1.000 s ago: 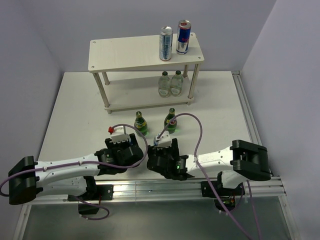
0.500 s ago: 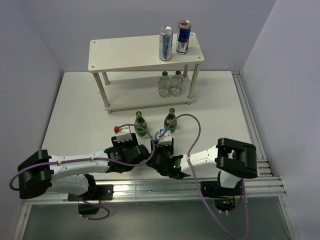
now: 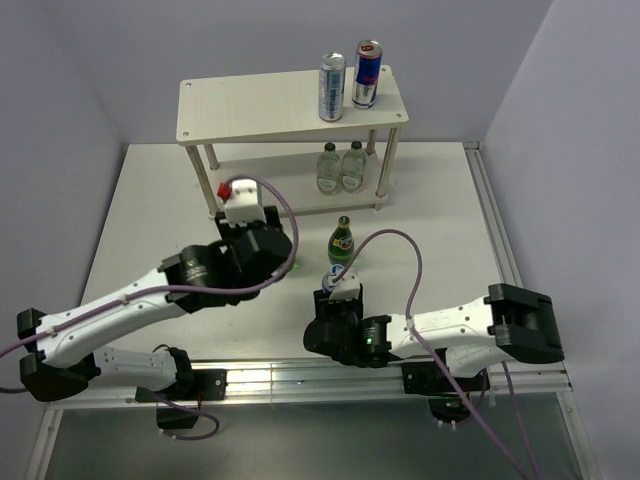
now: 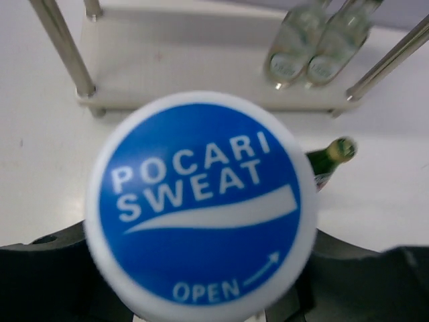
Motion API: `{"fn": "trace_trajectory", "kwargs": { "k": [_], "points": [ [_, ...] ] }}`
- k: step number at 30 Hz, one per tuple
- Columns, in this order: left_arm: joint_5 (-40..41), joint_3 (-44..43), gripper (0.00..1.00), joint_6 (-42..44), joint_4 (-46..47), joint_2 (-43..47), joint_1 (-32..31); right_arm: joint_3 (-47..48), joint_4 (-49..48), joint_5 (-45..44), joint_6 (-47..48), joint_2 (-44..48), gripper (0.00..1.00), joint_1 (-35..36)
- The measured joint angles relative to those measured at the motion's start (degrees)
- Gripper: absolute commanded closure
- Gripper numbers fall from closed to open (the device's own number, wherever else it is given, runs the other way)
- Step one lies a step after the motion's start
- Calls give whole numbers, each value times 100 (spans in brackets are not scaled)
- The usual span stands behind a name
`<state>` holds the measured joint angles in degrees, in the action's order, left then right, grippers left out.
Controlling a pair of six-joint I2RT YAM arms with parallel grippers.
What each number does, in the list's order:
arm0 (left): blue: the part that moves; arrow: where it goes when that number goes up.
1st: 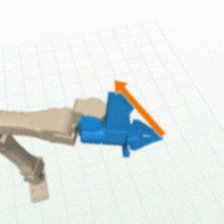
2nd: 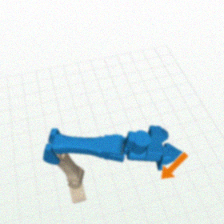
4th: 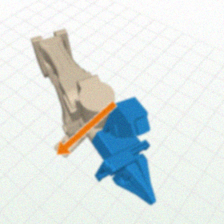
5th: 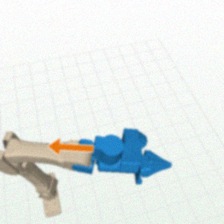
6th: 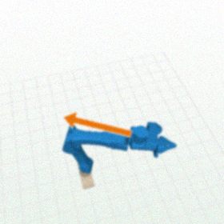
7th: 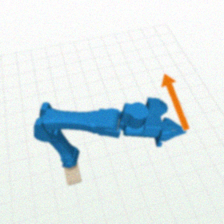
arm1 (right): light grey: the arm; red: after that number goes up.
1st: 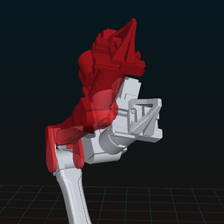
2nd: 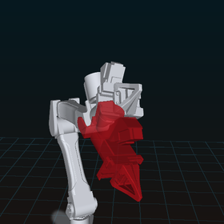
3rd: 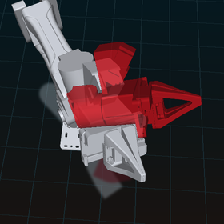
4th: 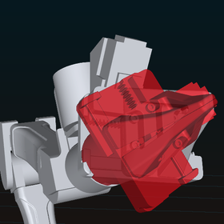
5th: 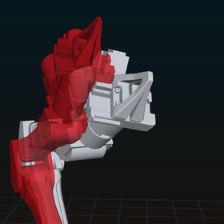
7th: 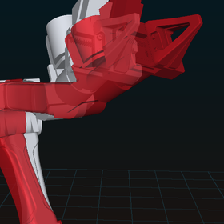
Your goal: Place and organize the beverage onto the shelf
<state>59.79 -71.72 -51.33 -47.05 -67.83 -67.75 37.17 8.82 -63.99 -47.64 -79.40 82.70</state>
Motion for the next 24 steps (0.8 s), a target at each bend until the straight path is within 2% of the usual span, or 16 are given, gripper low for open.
{"fn": "trace_trajectory", "kwargs": {
  "k": [5, 12, 19, 24],
  "points": [
    [-39, -1528, 100, 1569, 221, -87, 442, 111, 553, -31, -133, 542, 100, 149],
    [-702, -3226, 100, 3344, 824, -896, 2037, 153, 984, -61, -42, 1064, 100, 192],
    [-1567, -4743, 100, 4079, 990, -2208, 3397, 192, 1056, -118, 205, 1421, 100, 192],
    [-2135, -5619, 100, 4232, 796, -3001, 3930, 225, 1130, -140, 225, 1447, 100, 192]
  ]
}}
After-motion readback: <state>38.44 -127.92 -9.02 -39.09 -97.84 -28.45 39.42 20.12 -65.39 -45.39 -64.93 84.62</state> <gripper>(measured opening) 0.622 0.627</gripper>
